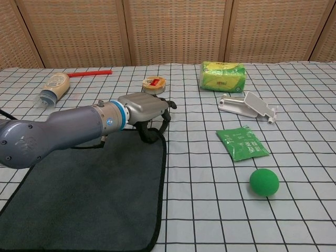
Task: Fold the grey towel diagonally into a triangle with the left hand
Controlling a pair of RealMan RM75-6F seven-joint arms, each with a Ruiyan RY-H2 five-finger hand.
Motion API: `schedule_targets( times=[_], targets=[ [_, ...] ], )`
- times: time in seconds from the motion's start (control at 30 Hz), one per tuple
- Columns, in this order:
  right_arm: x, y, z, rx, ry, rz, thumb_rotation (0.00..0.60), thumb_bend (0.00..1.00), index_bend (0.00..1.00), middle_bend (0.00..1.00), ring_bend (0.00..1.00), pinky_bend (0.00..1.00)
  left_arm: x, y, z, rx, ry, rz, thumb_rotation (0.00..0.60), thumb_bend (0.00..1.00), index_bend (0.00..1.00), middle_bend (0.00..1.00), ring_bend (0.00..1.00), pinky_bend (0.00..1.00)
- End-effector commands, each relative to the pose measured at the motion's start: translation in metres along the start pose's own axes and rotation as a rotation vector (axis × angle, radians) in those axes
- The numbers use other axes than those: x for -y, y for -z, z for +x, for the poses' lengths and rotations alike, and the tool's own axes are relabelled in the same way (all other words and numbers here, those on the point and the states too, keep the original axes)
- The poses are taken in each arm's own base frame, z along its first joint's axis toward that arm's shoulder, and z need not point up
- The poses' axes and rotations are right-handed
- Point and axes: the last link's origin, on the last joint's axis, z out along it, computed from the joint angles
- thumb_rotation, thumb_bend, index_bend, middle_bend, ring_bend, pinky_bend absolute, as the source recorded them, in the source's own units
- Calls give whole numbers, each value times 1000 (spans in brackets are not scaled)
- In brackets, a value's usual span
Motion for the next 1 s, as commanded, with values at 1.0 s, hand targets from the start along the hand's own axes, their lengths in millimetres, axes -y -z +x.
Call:
schedule_targets(
  times=[1.0],
  targets=[
    [6, 5, 3, -3, -18, 32, 600, 0, 37, 0, 0, 0, 22, 62, 12, -26, 52, -27, 600, 550, 668, 0, 0, 0]
  ],
)
